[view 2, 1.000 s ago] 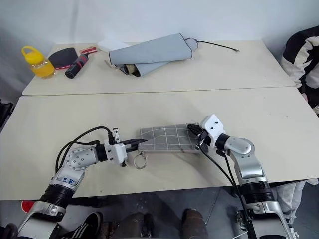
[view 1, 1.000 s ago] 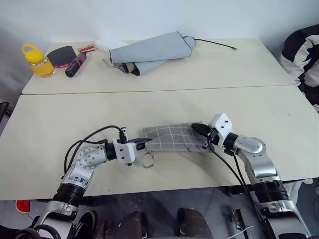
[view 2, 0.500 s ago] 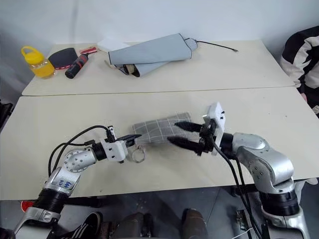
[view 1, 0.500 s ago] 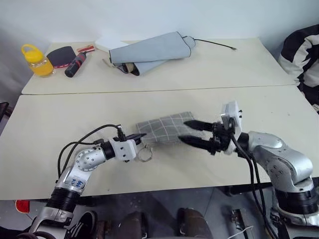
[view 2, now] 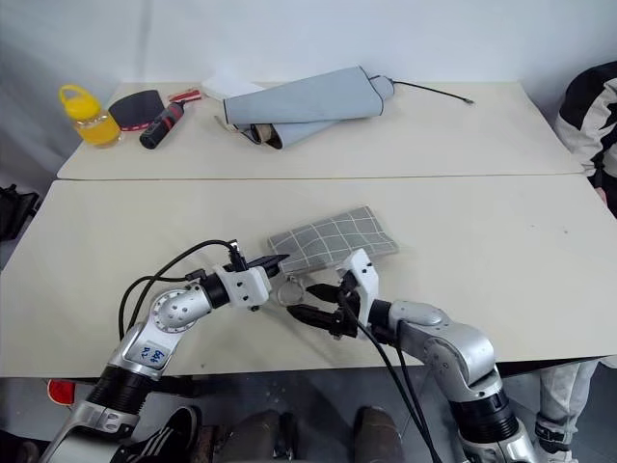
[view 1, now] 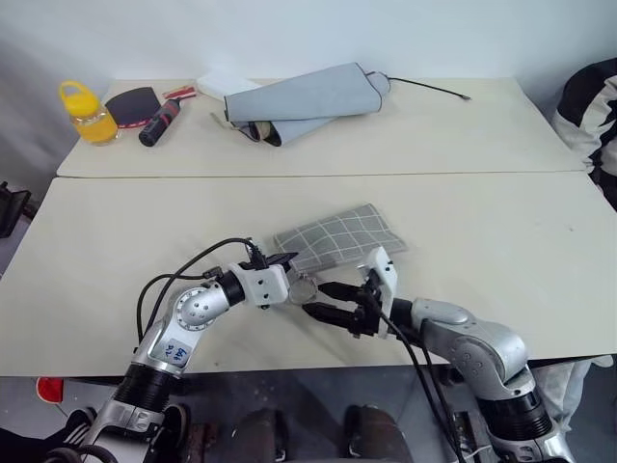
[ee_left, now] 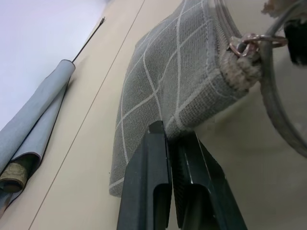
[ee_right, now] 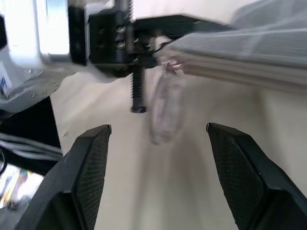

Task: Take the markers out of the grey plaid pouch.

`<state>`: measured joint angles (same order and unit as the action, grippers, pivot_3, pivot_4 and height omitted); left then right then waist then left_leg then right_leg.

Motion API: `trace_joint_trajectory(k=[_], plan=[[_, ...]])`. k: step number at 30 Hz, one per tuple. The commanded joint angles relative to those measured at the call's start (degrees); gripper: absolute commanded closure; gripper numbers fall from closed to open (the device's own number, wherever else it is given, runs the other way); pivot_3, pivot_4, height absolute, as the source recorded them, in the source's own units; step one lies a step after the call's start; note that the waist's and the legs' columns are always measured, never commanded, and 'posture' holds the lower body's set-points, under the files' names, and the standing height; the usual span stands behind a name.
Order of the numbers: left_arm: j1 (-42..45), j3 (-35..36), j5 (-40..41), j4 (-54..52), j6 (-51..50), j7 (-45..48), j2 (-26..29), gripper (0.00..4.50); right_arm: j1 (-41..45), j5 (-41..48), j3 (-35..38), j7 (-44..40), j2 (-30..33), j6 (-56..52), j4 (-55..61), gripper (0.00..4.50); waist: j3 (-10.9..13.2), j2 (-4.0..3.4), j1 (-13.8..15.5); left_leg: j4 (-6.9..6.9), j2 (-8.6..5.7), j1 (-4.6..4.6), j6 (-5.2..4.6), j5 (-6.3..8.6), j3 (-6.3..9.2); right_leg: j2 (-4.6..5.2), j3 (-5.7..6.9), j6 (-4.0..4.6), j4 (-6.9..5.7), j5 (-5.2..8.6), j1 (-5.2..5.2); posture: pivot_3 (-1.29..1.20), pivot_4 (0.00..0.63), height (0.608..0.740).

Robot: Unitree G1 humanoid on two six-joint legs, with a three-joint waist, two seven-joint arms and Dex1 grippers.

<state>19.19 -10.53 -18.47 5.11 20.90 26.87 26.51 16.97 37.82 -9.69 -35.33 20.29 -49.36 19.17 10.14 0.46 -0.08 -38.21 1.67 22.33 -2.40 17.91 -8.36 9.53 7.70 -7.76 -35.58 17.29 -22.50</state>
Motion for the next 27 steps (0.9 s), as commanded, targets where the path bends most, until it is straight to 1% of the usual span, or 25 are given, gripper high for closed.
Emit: trace_joint_trajectory(k=[1,3,5,8,9,11,13,16,19,23,27], plan=[[-0.97,-1.72,-0.57,-0.99,0.29,0.38,0.19,4.50,1.98,0.56,0.84,-0.38,-2.00,1.32,-1.24,2.05,0.00,0.00,0.00,0.00,0.01,-0.01,0.00,0.00,0.00,-0.01,0.00,0.00,-0.01,0.00,0.00,0.00,0.150,0.740],[-1.17,-1.87,-0.12,-1.30,0.49,0.52,0.09,4.50,2.10,0.69,0.74,-0.62,-2.60,1.19,-1.74,2.70,0.00,0.00,0.02,0.02,0.01,0.00,0.00,0.00,0.01,-0.02,0.01,0.00,-0.01,0.00,-0.01,0.00,0.150,0.740],[-1.45,-1.88,0.28,-1.74,0.28,0.67,0.01,4.50,1.90,-0.67,-0.56,-1.72,-1.73,2.09,-1.49,3.35,0.00,0.00,0.04,0.02,0.01,0.00,-0.01,0.03,0.02,-0.01,0.03,0.00,-0.01,0.00,-0.01,0.00,0.150,0.740],[-1.75,-1.59,0.27,-2.53,0.04,0.35,0.03,4.50,1.39,0.39,0.30,-2.22,-1.91,1.61,-0.70,4.39,0.00,0.00,-0.03,0.03,0.01,0.00,-0.02,0.07,0.01,-0.02,0.03,0.00,0.00,0.00,-0.01,0.00,0.150,0.740],[-1.91,-1.30,0.59,-2.61,0.12,0.55,0.35,4.50,1.19,-0.11,0.46,-3.12,-0.58,1.85,-0.59,4.45,0.00,0.00,-0.03,0.03,0.01,0.00,-0.01,0.07,0.01,-0.02,0.04,0.00,0.00,0.00,-0.01,0.00,0.150,0.740],[-2.44,-0.67,1.61,-2.83,0.53,1.19,1.10,4.50,0.64,-1.24,1.28,-5.35,2.88,2.63,-0.84,4.45,0.00,0.00,0.02,0.03,0.01,0.01,-0.02,0.07,0.01,-0.02,0.05,0.00,0.01,0.00,-0.01,0.00,0.150,0.740],[-3.10,-0.08,3.53,-2.83,2.12,2.19,2.00,4.50,0.00,-2.96,1.94,-8.60,7.54,4.83,-1.55,4.45,0.00,0.00,0.01,0.03,0.00,0.02,-0.05,0.10,0.01,-0.01,0.05,-0.01,0.04,0.00,0.00,0.00,0.150,0.740],[-4.70,-0.16,9.92,-3.09,3.34,6.98,3.06,4.50,-0.01,-4.45,4.17,-11.22,12.45,7.35,-4.58,4.45,0.00,0.00,-0.11,0.04,0.03,0.02,-0.05,0.13,-0.02,-0.01,0.06,-0.01,0.11,0.00,-0.01,0.00,0.150,0.740],[-5.22,0.65,11.43,-1.89,5.05,8.61,4.56,4.50,0.75,-6.11,6.93,-13.16,16.12,9.91,-8.68,4.45,0.00,0.00,-0.21,0.04,0.09,0.01,-0.02,0.13,-0.03,-0.07,0.07,0.00,0.11,0.00,-0.01,0.00,0.150,0.740],[-4.91,3.00,14.87,-0.86,4.02,9.82,5.33,4.50,0.95,-8.43,10.03,-15.82,20.92,13.32,-13.72,4.45,0.00,0.01,-0.12,0.02,0.06,0.02,-0.02,0.13,-0.07,-0.06,0.06,0.00,0.14,0.00,-0.01,0.00,0.150,0.740],[-4.55,4.05,15.09,0.20,3.82,8.94,5.46,4.50,-0.71,-9.40,11.72,-18.98,24.56,15.78,-16.25,4.45,0.01,0.01,0.00,0.01,0.06,0.02,-0.02,0.12,-0.07,-0.05,0.07,0.00,0.15,0.00,0.00,0.00,0.150,0.740]])
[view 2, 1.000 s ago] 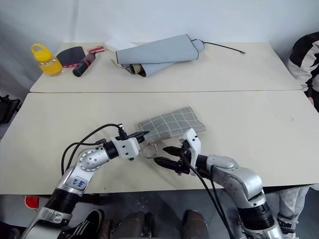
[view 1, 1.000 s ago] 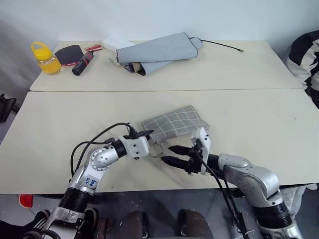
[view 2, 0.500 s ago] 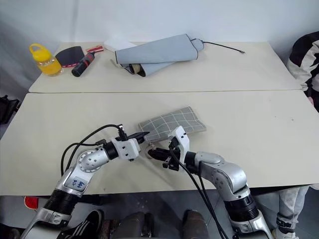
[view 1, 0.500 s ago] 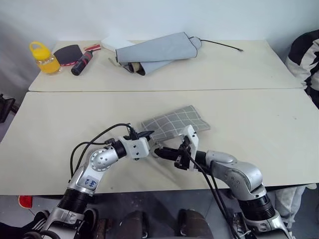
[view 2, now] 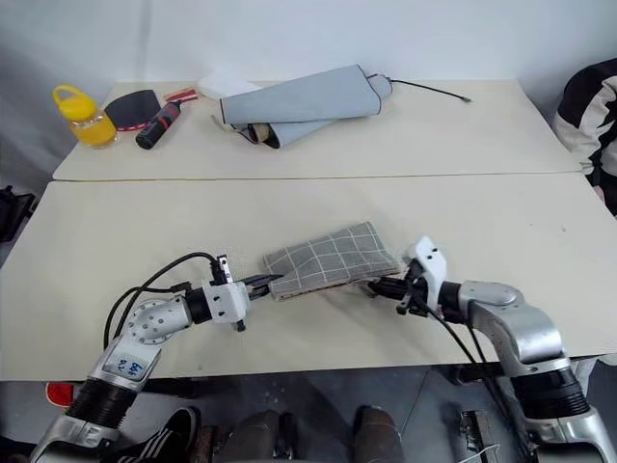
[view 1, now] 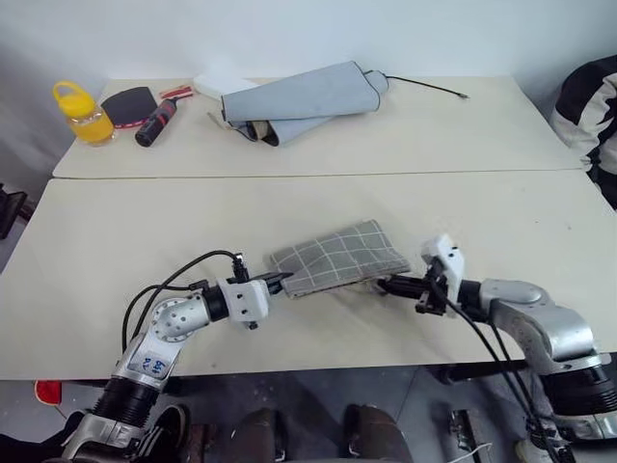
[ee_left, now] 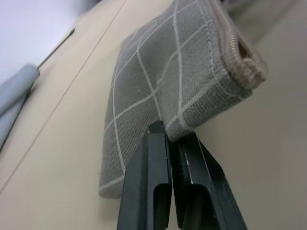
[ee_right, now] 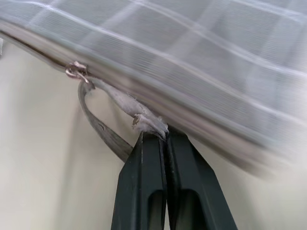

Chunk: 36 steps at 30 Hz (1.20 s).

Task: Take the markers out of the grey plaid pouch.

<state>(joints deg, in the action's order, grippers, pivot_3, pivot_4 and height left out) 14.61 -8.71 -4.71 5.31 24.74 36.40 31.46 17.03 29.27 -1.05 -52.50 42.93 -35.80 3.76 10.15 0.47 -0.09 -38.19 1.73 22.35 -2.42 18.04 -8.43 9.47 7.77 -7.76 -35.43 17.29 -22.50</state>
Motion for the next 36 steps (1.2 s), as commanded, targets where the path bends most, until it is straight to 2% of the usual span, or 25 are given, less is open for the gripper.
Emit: trace_joint_trajectory(k=[1,14,17,18,21,25,28,31,34,36], plan=[[0.04,2.17,1.22,0.04,-0.12,-0.51,0.55,4.50,-0.95,-1.06,3.44,-2.25,2.48,2.65,-1.48,4.45,0.00,0.00,-0.01,0.00,0.00,0.00,0.00,0.00,0.00,0.00,0.00,0.00,0.01,0.00,0.00,0.00,0.150,0.740],[-0.06,2.29,2.00,-0.02,-1.38,0.85,0.48,4.50,-0.82,-4.88,5.39,-4.80,5.72,7.25,-7.03,4.45,0.00,0.01,0.06,-0.02,-0.01,0.00,0.00,0.00,-0.01,0.00,-0.01,0.00,0.02,0.00,0.02,0.00,0.150,0.740],[0.17,1.98,2.28,-0.01,-2.17,1.08,0.09,4.50,-0.49,-1.44,6.82,-4.90,3.88,4.46,-5.22,4.45,0.00,0.00,0.01,-0.02,-0.01,0.00,0.00,-0.01,-0.01,0.01,-0.01,0.00,0.02,0.00,0.02,0.00,0.150,0.740],[0.31,1.89,2.23,0.01,-2.43,1.08,0.02,4.50,-0.68,-0.93,7.07,-5.09,3.50,4.46,-4.20,4.14,0.00,0.00,0.01,-0.02,0.01,0.00,0.01,-0.01,-0.01,0.00,-0.01,0.00,0.01,0.00,0.02,0.00,0.150,0.740],[0.81,1.82,2.05,0.00,-2.66,0.66,-0.46,4.50,-0.83,0.30,7.65,-4.84,2.81,3.53,-1.61,3.57,0.00,0.00,0.01,-0.03,0.01,0.00,0.01,-0.01,-0.01,0.00,-0.01,0.00,0.01,0.00,0.02,0.00,0.150,0.740],[1.15,1.73,2.31,-0.18,-2.84,1.19,-0.59,4.50,-0.82,2.01,8.40,-6.31,4.27,1.96,3.17,2.26,0.00,0.00,0.05,-0.03,0.01,0.00,0.00,-0.01,-0.01,0.00,-0.02,0.00,0.01,0.00,0.02,0.00,0.150,0.740],[1.77,2.04,2.64,-0.07,-3.21,1.15,-0.90,4.50,0.63,2.53,8.83,-6.64,4.98,2.15,6.71,2.26,0.00,0.00,0.05,-0.04,0.00,0.00,0.00,-0.01,0.00,0.01,-0.02,0.00,0.01,0.00,0.02,0.00,0.150,0.740],[2.79,2.00,3.27,-0.66,-5.08,1.02,-1.89,4.50,5.63,5.88,8.19,-1.45,-0.86,1.51,12.79,2.26,0.00,0.00,-0.11,-0.07,0.01,0.01,0.00,-0.01,0.00,0.01,-0.02,0.00,0.01,0.00,0.01,0.00,0.150,0.740],[3.44,1.67,3.29,-1.01,-6.21,1.32,-2.82,4.50,6.92,4.24,4.59,1.92,-5.79,2.90,16.92,2.86,0.00,0.00,-0.12,-0.05,0.06,0.00,0.06,-0.04,0.02,-0.02,-0.01,0.01,-0.05,0.00,-0.01,0.00,0.150,0.740],[4.07,1.69,3.69,-1.40,-8.46,1.28,-3.48,4.50,6.56,1.59,1.25,4.22,-9.03,4.91,18.61,3.52,0.00,0.00,0.00,0.00,0.04,-0.01,0.07,-0.02,0.04,-0.01,0.00,0.01,-0.07,0.00,-0.01,0.00,0.150,0.740]])
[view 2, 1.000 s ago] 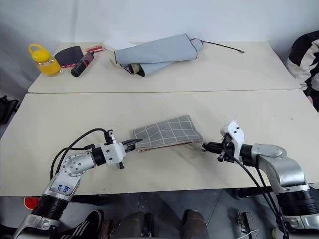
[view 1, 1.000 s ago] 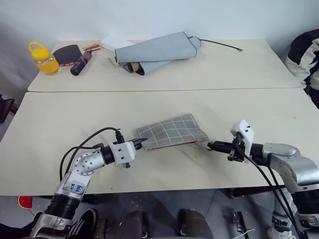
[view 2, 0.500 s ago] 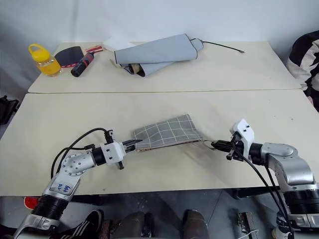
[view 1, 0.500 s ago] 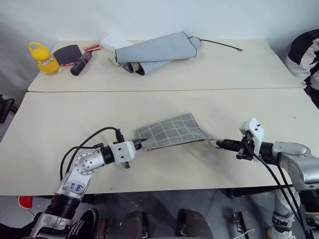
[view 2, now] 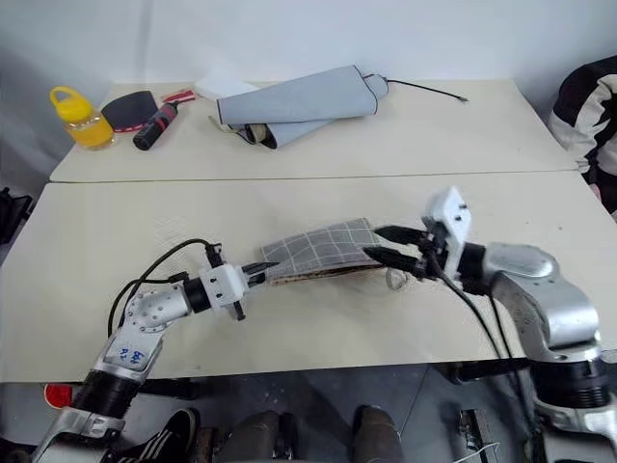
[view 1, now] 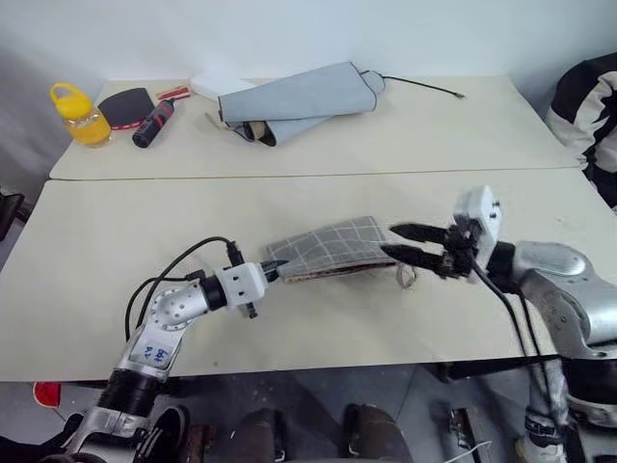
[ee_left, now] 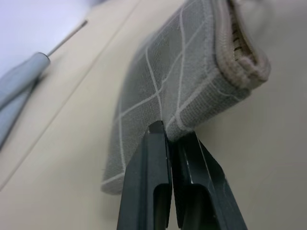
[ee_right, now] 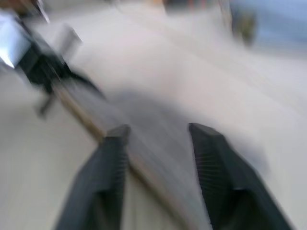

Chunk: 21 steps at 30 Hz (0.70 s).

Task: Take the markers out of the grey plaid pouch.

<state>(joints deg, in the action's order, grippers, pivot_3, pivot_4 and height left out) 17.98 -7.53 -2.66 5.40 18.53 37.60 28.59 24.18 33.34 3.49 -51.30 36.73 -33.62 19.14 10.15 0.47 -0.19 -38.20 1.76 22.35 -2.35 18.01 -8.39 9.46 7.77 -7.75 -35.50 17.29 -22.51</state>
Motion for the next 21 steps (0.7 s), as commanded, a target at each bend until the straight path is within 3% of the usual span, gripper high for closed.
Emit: trace_joint_trajectory(k=[1,3,8,16,21], plan=[[1.10,0.67,1.96,-1.87,-3.36,-0.09,-0.96,4.50,-1.08,-5.10,-5.55,4.15,-4.26,4.99,3.58,3.91,0.00,0.00,0.17,0.00,-0.02,0.01,-0.01,0.01,0.00,0.00,0.01,0.00,0.00,0.00,-0.01,0.00,0.150,0.740],[1.82,0.98,1.03,-2.18,-4.38,-1.42,-1.53,4.50,-2.42,-11.64,-9.84,5.65,-5.61,10.65,3.19,4.47,0.00,0.01,0.26,-0.01,-0.08,0.05,-0.03,0.02,0.02,0.01,0.05,-0.02,0.00,-0.01,-0.01,0.00,0.150,0.740],[1.80,0.58,0.20,-2.92,-4.93,-2.63,-2.35,4.50,-5.55,-20.01,-14.59,5.16,-4.71,19.05,0.84,4.47,0.01,0.01,0.08,-0.03,-0.13,0.07,-0.05,0.02,-0.03,0.01,0.05,-0.10,0.05,-0.05,0.00,0.00,0.150,0.740],[0.89,-0.09,-0.17,-3.75,-4.63,-1.98,-2.01,4.50,-3.69,-23.16,-13.29,6.40,-6.49,22.65,-5.08,4.47,0.01,0.01,-0.04,-0.07,-0.07,0.04,-0.06,-0.04,-0.05,-0.02,0.02,-0.09,0.00,-0.05,0.00,0.00,0.150,0.740],[1.08,-0.21,0.19,-4.34,-5.39,-1.47,-2.03,4.50,-2.37,-34.53,-16.51,9.44,-3.94,28.70,-8.61,4.47,0.01,0.01,-0.04,-0.05,-0.07,0.04,-0.06,-0.03,-0.04,-0.02,0.02,-0.09,0.01,-0.05,0.00,0.00,0.150,0.740]])
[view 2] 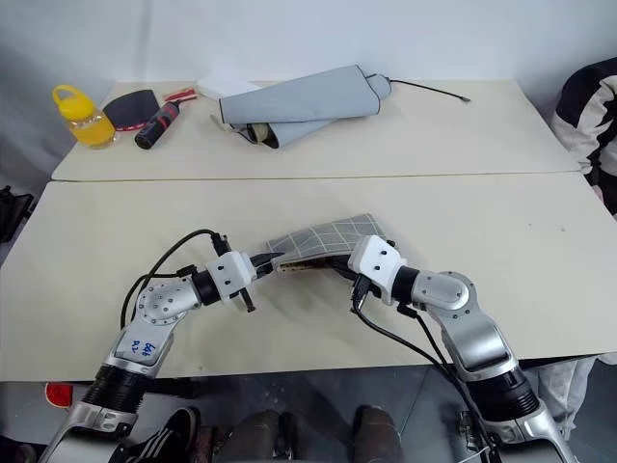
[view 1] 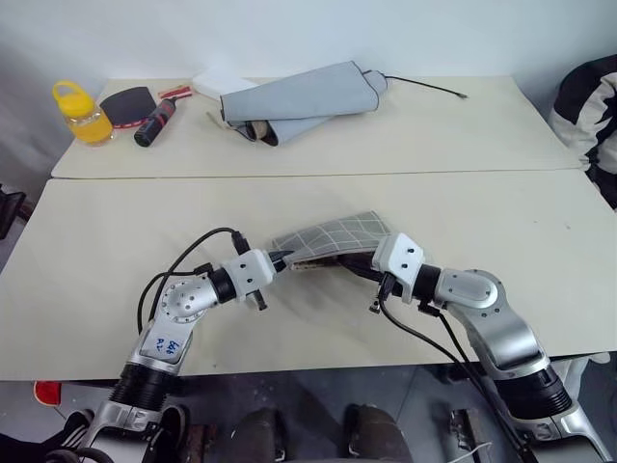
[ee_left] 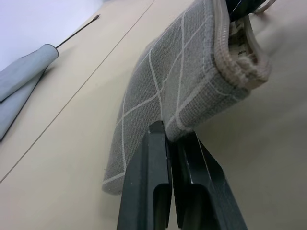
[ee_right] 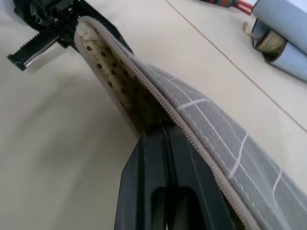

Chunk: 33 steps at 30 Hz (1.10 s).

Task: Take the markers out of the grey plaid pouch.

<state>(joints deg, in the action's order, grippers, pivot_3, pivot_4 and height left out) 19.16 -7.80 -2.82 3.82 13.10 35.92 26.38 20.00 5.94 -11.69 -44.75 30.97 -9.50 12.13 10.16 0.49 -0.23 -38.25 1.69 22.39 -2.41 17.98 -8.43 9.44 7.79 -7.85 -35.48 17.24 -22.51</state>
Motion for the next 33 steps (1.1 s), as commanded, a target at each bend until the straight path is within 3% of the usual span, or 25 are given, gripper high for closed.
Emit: trace_joint_trajectory(k=[1,4,5,16,17,21,24,29,33], plan=[[-0.04,-0.02,0.36,-2.97,-0.16,0.23,0.10,4.50,3.05,-14.66,-3.13,5.67,4.40,8.08,-3.73,4.47,0.00,0.00,0.01,0.00,-0.01,0.00,0.00,0.00,0.00,0.00,0.00,0.00,0.00,0.00,0.00,0.00,0.150,0.740],[0.27,-0.03,-1.25,-3.03,0.75,-1.36,-0.12,4.50,5.64,-29.33,-5.90,13.13,9.19,13.46,-8.44,4.11,0.00,0.00,0.15,-0.04,-0.04,0.01,-0.01,0.00,-0.03,0.05,-0.03,0.00,0.00,0.00,-0.01,0.00,0.150,0.740],[0.35,-0.13,-1.58,-2.95,0.73,-1.65,-0.29,4.50,5.47,-29.36,-6.02,13.19,9.16,13.85,-9.18,3.92,0.00,0.00,0.07,-0.04,-0.03,0.01,-0.01,-0.01,-0.03,0.05,-0.03,0.00,0.01,0.00,-0.01,0.00,0.150,0.740],[-0.13,-0.53,-1.69,-3.48,0.24,-1.32,-0.93,4.50,4.69,-28.52,-5.38,10.90,5.81,15.21,-8.70,0.17,0.00,0.00,-0.19,-0.03,0.05,-0.01,0.06,-0.07,-0.03,-0.07,-0.03,0.02,0.00,0.01,0.02,0.00,0.150,0.740],[-0.14,-0.54,-1.62,-3.52,0.19,-1.31,-0.90,4.50,4.62,-28.36,-5.28,10.76,5.64,15.05,-8.55,0.04,0.00,0.00,-0.19,-0.03,0.05,-0.01,0.06,-0.07,-0.03,-0.07,-0.03,0.02,0.00,0.01,0.03,0.00,0.150,0.740],[0.27,-0.20,0.02,-3.57,-2.43,-1.04,-1.59,4.50,5.09,-26.33,-4.21,9.35,5.18,14.46,-7.45,0.04,0.00,0.00,-0.18,-0.03,0.05,-0.02,0.06,-0.06,-0.02,-0.06,-0.04,0.03,-0.01,0.01,0.03,0.00,0.150,0.740],[0.39,-0.38,1.40,-4.17,-4.76,0.18,-1.84,4.50,5.63,-23.78,-3.02,7.97,4.68,13.40,-6.41,0.67,0.00,0.00,-0.17,-0.03,0.05,-0.02,0.06,-0.07,-0.02,-0.06,-0.03,0.03,-0.02,0.01,0.03,0.00,0.150,0.740],[0.46,-0.66,2.24,-5.80,-8.59,1.29,-1.83,4.50,6.69,-19.03,-0.95,3.34,4.81,8.17,-2.34,2.39,0.00,0.00,0.00,-0.05,0.04,0.00,0.04,-0.07,-0.01,-0.05,-0.03,0.02,-0.02,0.01,0.02,0.00,0.150,0.740],[0.74,-0.50,7.09,-10.21,-16.42,2.63,-4.08,4.50,7.97,-14.47,-1.23,-6.28,8.86,1.56,3.41,2.39,0.00,0.00,0.16,-0.05,0.04,0.00,0.04,-0.07,0.04,-0.05,-0.02,0.02,-0.03,0.01,0.03,0.00,0.150,0.740]])
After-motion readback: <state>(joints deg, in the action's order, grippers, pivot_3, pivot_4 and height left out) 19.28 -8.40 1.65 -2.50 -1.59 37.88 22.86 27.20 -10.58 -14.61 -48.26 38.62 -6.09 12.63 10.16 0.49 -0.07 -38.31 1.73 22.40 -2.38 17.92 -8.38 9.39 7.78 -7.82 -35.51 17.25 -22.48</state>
